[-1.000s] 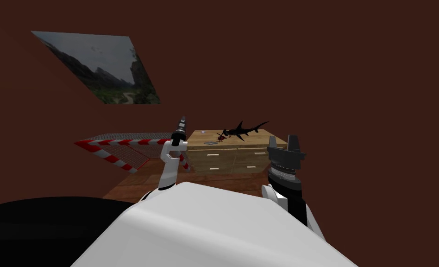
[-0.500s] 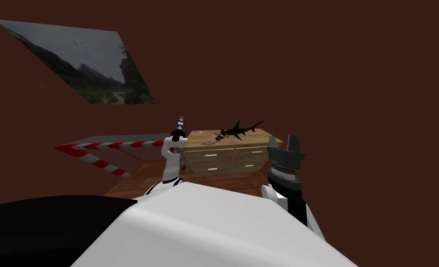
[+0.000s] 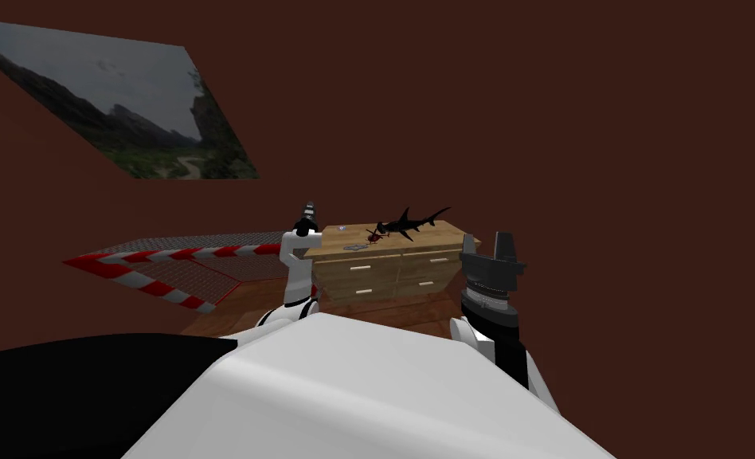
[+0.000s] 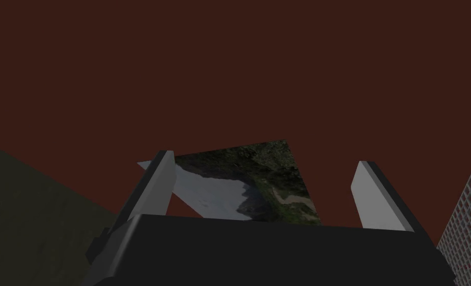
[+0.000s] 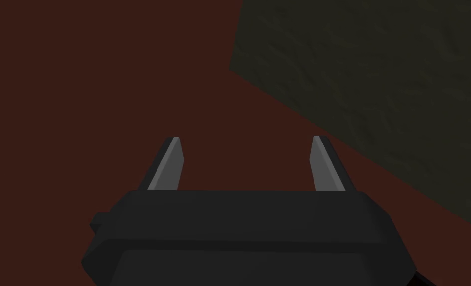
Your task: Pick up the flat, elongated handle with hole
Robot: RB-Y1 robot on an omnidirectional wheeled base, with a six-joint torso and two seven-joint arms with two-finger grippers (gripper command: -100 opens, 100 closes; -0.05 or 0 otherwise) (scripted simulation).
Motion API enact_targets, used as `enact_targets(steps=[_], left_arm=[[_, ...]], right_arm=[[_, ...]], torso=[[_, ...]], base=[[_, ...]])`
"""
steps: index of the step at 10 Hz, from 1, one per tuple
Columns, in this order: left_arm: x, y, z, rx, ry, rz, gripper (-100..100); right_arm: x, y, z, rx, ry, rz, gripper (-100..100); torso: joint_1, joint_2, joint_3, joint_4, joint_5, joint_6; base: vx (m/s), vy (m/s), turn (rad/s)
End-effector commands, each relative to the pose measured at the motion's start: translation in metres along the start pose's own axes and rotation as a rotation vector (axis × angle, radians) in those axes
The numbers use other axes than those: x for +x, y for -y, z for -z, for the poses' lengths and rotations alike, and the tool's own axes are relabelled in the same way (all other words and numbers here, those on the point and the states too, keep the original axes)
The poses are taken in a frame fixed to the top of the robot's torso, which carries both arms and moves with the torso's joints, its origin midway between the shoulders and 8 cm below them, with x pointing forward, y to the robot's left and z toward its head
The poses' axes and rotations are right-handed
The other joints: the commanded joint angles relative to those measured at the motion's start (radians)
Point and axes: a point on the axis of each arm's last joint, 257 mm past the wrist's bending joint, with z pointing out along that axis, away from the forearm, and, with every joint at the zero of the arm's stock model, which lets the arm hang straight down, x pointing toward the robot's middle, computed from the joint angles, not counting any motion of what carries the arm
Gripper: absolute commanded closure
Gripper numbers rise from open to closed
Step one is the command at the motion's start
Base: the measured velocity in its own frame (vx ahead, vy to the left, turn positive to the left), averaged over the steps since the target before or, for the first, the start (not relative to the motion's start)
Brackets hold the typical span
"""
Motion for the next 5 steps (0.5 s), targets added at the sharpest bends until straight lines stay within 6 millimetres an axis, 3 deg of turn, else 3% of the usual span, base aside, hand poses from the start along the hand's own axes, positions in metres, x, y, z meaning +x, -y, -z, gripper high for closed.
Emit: enact_targets(steps=[1, 5], left_arm=[[-0.002, -0.012, -0.004, -0.054, 0.007, 0.007, -100], [-0.005, -0.036, -0.009, -0.166, 0.016, 0.025, -100]], right_arm=[[0.000, 0.000, 0.000, 0.000, 0.000, 0.000, 0], [0.000, 0.000, 0.000, 0.000, 0.000, 0.000, 0]], torso=[[0.000, 0.000, 0.000, 0.000, 0.000, 0.000], [0.001, 0.000, 0.000, 0.000, 0.000, -0.001]], base=[[0.009, 0.001, -0.093], [0.006, 0.002, -0.060]])
